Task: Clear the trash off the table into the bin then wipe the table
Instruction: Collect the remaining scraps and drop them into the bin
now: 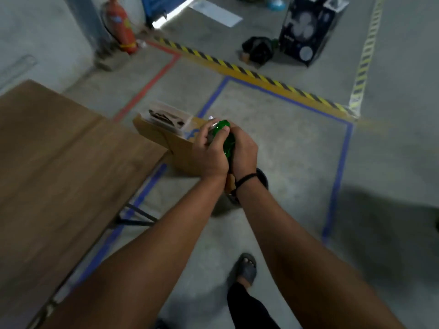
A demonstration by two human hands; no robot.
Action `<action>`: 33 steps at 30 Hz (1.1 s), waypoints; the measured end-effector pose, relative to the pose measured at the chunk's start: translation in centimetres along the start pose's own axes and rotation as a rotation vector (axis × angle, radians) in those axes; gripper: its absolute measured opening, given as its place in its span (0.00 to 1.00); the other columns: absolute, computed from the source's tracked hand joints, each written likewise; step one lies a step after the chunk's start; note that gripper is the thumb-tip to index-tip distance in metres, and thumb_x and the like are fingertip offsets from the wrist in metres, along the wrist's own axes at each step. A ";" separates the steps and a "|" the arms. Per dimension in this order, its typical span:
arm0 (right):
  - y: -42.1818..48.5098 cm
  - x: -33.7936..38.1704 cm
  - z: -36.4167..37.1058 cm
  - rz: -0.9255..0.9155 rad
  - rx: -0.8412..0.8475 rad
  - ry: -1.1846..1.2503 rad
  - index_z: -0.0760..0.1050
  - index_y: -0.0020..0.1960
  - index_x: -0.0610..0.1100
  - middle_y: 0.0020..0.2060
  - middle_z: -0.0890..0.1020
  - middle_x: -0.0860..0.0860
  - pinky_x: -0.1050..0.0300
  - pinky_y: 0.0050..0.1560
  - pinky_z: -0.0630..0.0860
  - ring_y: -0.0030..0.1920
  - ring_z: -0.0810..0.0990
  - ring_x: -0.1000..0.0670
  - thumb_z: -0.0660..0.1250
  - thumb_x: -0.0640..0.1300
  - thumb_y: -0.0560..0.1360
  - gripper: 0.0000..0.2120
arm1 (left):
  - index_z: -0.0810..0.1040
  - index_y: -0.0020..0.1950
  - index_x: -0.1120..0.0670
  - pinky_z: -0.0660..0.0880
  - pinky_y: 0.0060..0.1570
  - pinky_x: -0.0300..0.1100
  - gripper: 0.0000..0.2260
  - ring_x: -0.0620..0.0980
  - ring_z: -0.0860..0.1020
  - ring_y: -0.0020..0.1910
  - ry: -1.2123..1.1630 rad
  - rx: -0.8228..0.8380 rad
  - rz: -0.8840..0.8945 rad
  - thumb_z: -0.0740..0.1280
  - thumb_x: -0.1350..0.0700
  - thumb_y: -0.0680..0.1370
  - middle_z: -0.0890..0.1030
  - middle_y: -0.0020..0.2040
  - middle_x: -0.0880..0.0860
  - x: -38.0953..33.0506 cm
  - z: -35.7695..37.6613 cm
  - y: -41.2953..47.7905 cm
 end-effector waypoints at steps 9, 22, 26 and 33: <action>10.1 -17.9 -12.1 0.271 -0.273 0.146 0.80 0.54 0.35 0.42 0.83 0.50 0.62 0.48 0.78 0.42 0.81 0.59 0.61 0.36 0.77 0.11 | 0.81 0.43 0.46 0.77 0.53 0.50 0.08 0.53 0.80 0.48 0.119 0.037 -0.200 0.71 0.51 0.64 0.83 0.47 0.56 21.0 8.8 2.2; 22.3 -52.4 -16.8 0.439 -0.351 0.115 0.82 0.50 0.37 0.37 0.82 0.52 0.68 0.41 0.77 0.37 0.81 0.62 0.67 0.39 0.75 0.08 | 0.81 0.54 0.60 0.77 0.41 0.35 0.12 0.48 0.80 0.43 0.207 -0.080 -0.439 0.71 0.61 0.72 0.83 0.45 0.54 57.9 4.5 9.9; 25.2 -58.7 -17.5 0.406 -0.340 0.115 0.82 0.47 0.43 0.41 0.84 0.52 0.62 0.50 0.78 0.45 0.81 0.55 0.66 0.40 0.76 0.06 | 0.81 0.55 0.60 0.77 0.45 0.34 0.14 0.45 0.80 0.44 0.360 0.016 -0.319 0.69 0.56 0.73 0.83 0.47 0.53 63.5 3.7 12.9; 27.9 -64.4 -16.8 0.350 -0.102 -0.395 0.77 0.61 0.43 0.57 0.82 0.47 0.60 0.58 0.72 0.58 0.78 0.50 0.64 0.48 0.78 0.15 | 0.71 0.70 0.48 0.54 0.74 0.52 0.17 0.54 0.58 0.75 1.146 0.503 -0.095 0.55 0.49 0.82 0.65 0.75 0.53 71.5 3.3 14.6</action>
Point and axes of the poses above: each hand's wrist, its own y-axis towards the middle knuckle, its own z-axis out of the palm, x = y × z, the point moved 10 cm from there along y, towards the middle knuckle
